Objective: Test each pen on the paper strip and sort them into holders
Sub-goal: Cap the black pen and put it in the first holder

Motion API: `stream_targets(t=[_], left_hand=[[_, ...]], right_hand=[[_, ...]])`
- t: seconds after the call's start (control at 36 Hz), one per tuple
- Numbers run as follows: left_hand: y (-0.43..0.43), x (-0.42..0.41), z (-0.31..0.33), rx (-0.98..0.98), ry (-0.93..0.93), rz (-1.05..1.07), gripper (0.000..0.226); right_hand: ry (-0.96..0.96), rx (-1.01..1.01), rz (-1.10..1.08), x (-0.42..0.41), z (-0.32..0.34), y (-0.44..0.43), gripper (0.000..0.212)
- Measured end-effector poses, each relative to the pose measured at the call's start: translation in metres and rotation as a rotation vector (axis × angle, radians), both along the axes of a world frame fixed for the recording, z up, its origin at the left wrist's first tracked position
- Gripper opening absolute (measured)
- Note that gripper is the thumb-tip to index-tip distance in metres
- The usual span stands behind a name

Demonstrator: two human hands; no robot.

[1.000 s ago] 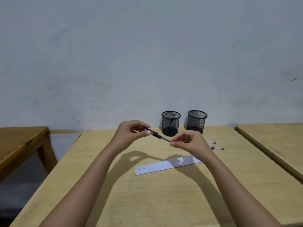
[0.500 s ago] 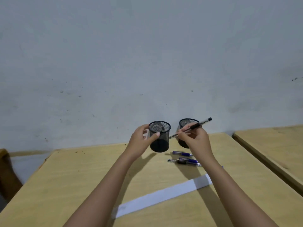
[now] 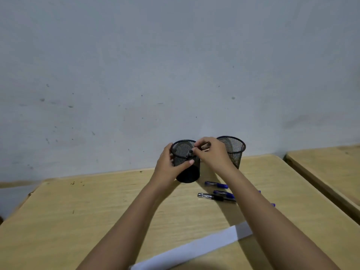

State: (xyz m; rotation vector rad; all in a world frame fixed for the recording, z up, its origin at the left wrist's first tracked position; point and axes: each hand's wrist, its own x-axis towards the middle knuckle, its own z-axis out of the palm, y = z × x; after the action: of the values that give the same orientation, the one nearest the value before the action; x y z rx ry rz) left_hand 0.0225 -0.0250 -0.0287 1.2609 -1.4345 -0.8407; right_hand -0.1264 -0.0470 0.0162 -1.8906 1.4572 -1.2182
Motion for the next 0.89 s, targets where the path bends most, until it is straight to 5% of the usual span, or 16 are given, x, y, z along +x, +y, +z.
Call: stream_targets(t=[0.25, 0.39, 0.5, 0.56, 0.67, 0.75, 0.89], left_hand=[[0.014, 0.005, 0.003, -0.022, -0.022, -0.027, 0.057], [0.040, 0.025, -0.011, 0.029, -0.314, -0.074, 0.057], [0.057, 0.046, -0.022, 0.039, -0.724, -0.126, 0.089], [0.066, 0.052, -0.023, 0.071, -0.829, -0.134, 0.088], [0.077, 0.054, -0.024, 0.163, -0.992, -0.177, 0.100], [0.079, 0.052, -0.027, 0.223, -1.070, -0.171, 0.081], [0.082, 0.050, -0.028, 0.233, -1.075, -0.168, 0.079]], right_hand=[[-0.076, 0.065, 0.022, -0.015, 0.004, 0.020, 0.033], [-0.166, 0.110, 0.007, -0.041, -0.011, 0.048, 0.021], [0.007, 0.174, 0.069, -0.058, -0.033, 0.072, 0.021], [0.145, 0.201, 0.074, -0.062, -0.041, 0.079, 0.020], [0.375, 0.256, 0.073, -0.064, -0.046, 0.084, 0.013], [0.466, 0.273, 0.071, -0.059, -0.045, 0.084, 0.010], [0.513, 0.244, 0.059, -0.054, -0.043, 0.082, 0.009]])
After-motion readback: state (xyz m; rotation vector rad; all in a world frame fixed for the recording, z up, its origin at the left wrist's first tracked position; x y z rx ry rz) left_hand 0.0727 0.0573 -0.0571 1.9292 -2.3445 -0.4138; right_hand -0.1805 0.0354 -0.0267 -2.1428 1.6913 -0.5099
